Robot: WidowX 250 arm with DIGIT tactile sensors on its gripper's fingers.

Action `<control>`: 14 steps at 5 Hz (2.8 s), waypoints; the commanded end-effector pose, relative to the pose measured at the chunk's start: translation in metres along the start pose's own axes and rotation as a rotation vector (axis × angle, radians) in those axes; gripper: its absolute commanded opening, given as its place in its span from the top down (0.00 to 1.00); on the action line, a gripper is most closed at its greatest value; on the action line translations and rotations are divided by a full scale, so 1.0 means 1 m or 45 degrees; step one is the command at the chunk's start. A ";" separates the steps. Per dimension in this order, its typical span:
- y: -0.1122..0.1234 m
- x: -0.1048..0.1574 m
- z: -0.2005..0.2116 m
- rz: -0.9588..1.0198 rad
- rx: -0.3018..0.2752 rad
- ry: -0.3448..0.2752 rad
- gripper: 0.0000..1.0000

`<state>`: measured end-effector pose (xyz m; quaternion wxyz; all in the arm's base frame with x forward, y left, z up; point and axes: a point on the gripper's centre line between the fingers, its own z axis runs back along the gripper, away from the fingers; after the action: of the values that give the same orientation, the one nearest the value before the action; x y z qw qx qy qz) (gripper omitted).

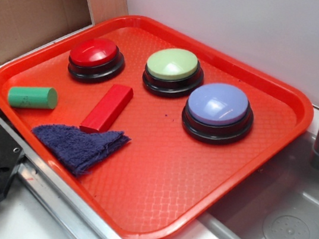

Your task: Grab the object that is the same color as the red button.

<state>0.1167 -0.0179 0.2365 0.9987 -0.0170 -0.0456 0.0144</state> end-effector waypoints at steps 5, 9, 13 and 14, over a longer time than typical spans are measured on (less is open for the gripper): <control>-0.002 0.045 -0.089 0.212 0.036 -0.053 0.00; 0.018 0.074 -0.198 0.640 0.051 -0.167 0.00; 0.016 0.059 -0.235 0.790 0.018 -0.134 1.00; 0.018 0.063 -0.234 0.727 -0.010 -0.083 1.00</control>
<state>0.1928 -0.0100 0.0037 0.9547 -0.0267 -0.0573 0.2908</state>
